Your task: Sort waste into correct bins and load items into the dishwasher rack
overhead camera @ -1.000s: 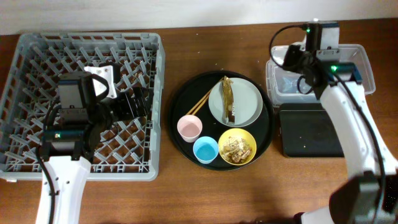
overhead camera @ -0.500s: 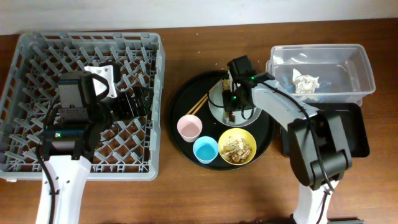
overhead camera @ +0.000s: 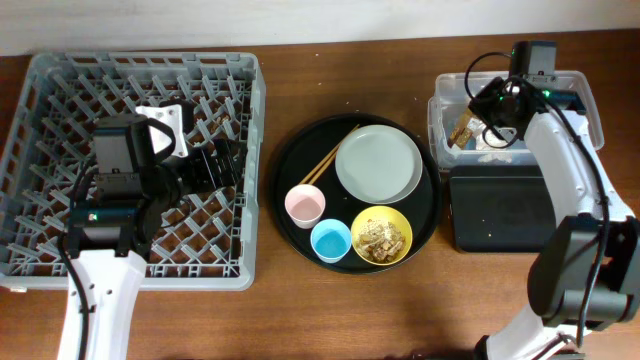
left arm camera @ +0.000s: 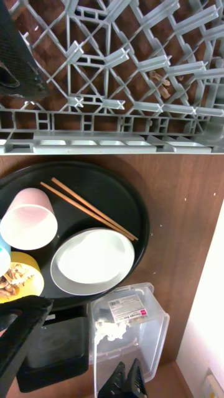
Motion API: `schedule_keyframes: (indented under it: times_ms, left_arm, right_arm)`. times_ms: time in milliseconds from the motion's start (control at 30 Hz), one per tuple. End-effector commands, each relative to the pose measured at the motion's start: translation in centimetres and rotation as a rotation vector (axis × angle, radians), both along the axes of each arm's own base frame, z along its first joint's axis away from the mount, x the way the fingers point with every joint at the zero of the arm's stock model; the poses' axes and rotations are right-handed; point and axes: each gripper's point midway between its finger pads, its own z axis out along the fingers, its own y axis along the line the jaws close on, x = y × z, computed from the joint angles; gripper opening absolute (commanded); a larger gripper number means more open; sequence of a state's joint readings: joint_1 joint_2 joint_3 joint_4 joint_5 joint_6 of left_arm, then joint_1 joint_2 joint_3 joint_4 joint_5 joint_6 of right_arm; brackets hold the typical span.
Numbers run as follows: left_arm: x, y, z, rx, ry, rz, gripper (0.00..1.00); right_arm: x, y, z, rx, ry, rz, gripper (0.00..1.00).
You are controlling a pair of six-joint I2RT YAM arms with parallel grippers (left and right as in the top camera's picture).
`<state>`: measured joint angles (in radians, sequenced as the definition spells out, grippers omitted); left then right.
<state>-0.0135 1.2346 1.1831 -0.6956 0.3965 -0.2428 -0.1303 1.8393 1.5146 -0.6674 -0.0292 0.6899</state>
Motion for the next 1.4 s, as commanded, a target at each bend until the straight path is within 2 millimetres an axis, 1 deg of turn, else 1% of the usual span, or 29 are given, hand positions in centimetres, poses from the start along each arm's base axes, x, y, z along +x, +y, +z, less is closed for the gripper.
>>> schedule_keyframes:
  times_ms: [0,33,67,100,133,200,267,300,333,367,433,500,567,600,633,667,700,767,833,867,933,967,1000,1033,1067,1133,1200,1300,1367]
  left_arm:
    - [0.1,-0.1,0.8,-0.009,-0.019,-0.010,0.99]
    - [0.1,-0.1,0.8,-0.009,-0.019,-0.010,0.99]
    - [0.1,-0.1,0.8,-0.009,-0.019,-0.010,0.99]
    - [0.1,-0.1,0.8,-0.009,-0.019,-0.010,0.99]
    - [0.1,-0.1,0.8,-0.009,-0.019,-0.010,0.99]
    - [0.1,-0.1,0.8,-0.009,-0.019,-0.010,0.99]
    - [0.1,-0.1,0.8,-0.009,-0.019,-0.010,0.99]
    - [0.1,-0.1,0.8,-0.009,-0.019,-0.010,0.99]
    - [0.1,-0.1,0.8,-0.009,-0.019,-0.010,0.99]
    - [-0.7,-0.2,-0.1,-0.012,0.033,-0.013,0.99]
    - [-1.6,-0.6,-0.9,-0.060,0.111,0.002,0.99]
    - [-1.9,-1.3,-0.6,-0.094,0.112,-0.030,0.99]
    - [-1.9,-1.3,-0.7,-0.099,0.115,-0.025,0.99]
    - [-1.9,-1.4,-0.6,-0.102,0.116,-0.029,0.99]
    - [-2.1,-1.9,-0.4,-0.124,0.117,-0.050,0.99]
    - [-2.2,-2.3,-0.3,-0.145,0.119,-0.068,0.99]
    - [-2.5,-2.8,0.1,-0.173,0.118,-0.097,0.99]
    - [-3.1,-4.2,0.9,-0.241,0.116,-0.167,0.99]
    - [-3.4,-5.9,2.8,-0.338,0.072,-0.268,0.99]
    - [-3.6,-6.5,4.0,-0.395,0.050,-0.312,0.99]
    - [-3.2,-6.2,5.2,-0.464,0.035,-0.314,0.99]
    - [-3.3,-6.5,6.2,-0.520,0.021,-0.363,0.99]
    - [-4.1,-7.7,7.9,-0.603,-0.010,-0.491,0.99]
    - [-5.0,-8.5,9.0,-0.668,-0.018,-0.601,0.99]
    - [-5.9,-9.5,9.4,-0.713,0.001,-0.685,0.99]
    - [-7.5,-11.4,9.5,-0.759,0.049,-0.794,0.98]
    - [-9.3,-12.5,10.4,-0.795,0.049,-0.913,0.91]
    - [-10.5,-13.7,10.9,-0.797,0.042,-0.993,0.82]
    - [-11.0,-14.3,10.9,-0.795,0.042,-1.018,0.75]
  right_arm:
    - [-2.1,3.9,7.5,0.013,-0.135,0.236,0.47]
    - [-3.4,5.3,9.1,-0.005,-0.151,0.309,0.47]
    - [-6.0,7.4,10.7,-0.037,-0.141,0.408,0.47]
    - [-9.0,9.7,11.2,-0.052,-0.096,0.506,0.47]
    - [-12.1,11.9,10.5,-0.042,-0.005,0.592,0.47]
    - [-16.5,16.0,8.0,-0.015,0.167,0.731,0.47]
    - [-19.0,20.3,5.8,-0.025,0.218,0.884,0.47]
    - [-19.7,21.8,5.1,-0.031,0.217,0.935,0.47]
    - [-20.6,24.2,3.3,-0.047,0.207,1.014,0.47]
    - [-20.9,25.3,1.5,-0.066,0.204,1.048,0.47]
    - [-21.0,26.0,-3.2,-0.025,0.248,0.967,0.45]
    - [-21.3,27.1,-5.1,0.054,0.296,0.946,0.41]
    - [-21.5,26.9,-7.1,0.058,0.371,0.909,0.40]
    - [-21.7,26.8,-8.3,0.064,0.412,0.881,0.32]
    - [-22.0,26.9,-9.1,0.074,0.445,0.883,0.14]
    - [-22.0,27.0,-9.0,0.082,0.446,0.887,0.06]
    - [-21.9,27.1,-8.1,0.080,0.425,0.899,0.04]
    - [-21.8,27.1,-4.5,0.063,0.351,0.954,0.04]
    - [-22.0,26.7,-0.5,0.036,0.264,1.039,0.04]
    - [-21.7,26.4,2.5,0.046,0.173,1.109,0.04]
    - [-21.5,27.7,8.8,0.211,-0.082,1.296,0.04]
    - [-20.8,28.1,13.1,0.340,-0.292,1.378,0.04]
    - [-20.0,28.0,16.0,0.448,-0.452,1.426,0.04]
    - [-20.1,28.3,19.0,0.607,-0.602,1.516,0.04]
    - [-20.7,28.8,20.6,0.690,-0.702,1.605,0.04]
    - [-20.2,29.3,20.9,0.715,-0.736,1.638,0.04]
    - [-19.6,29.3,20.7,0.690,-0.748,1.633,0.04]
    - [-18.1,29.3,19.6,0.634,-0.688,1.552,0.04]
    - [-17.9,29.3,19.5,0.626,-0.686,1.547,0.04]
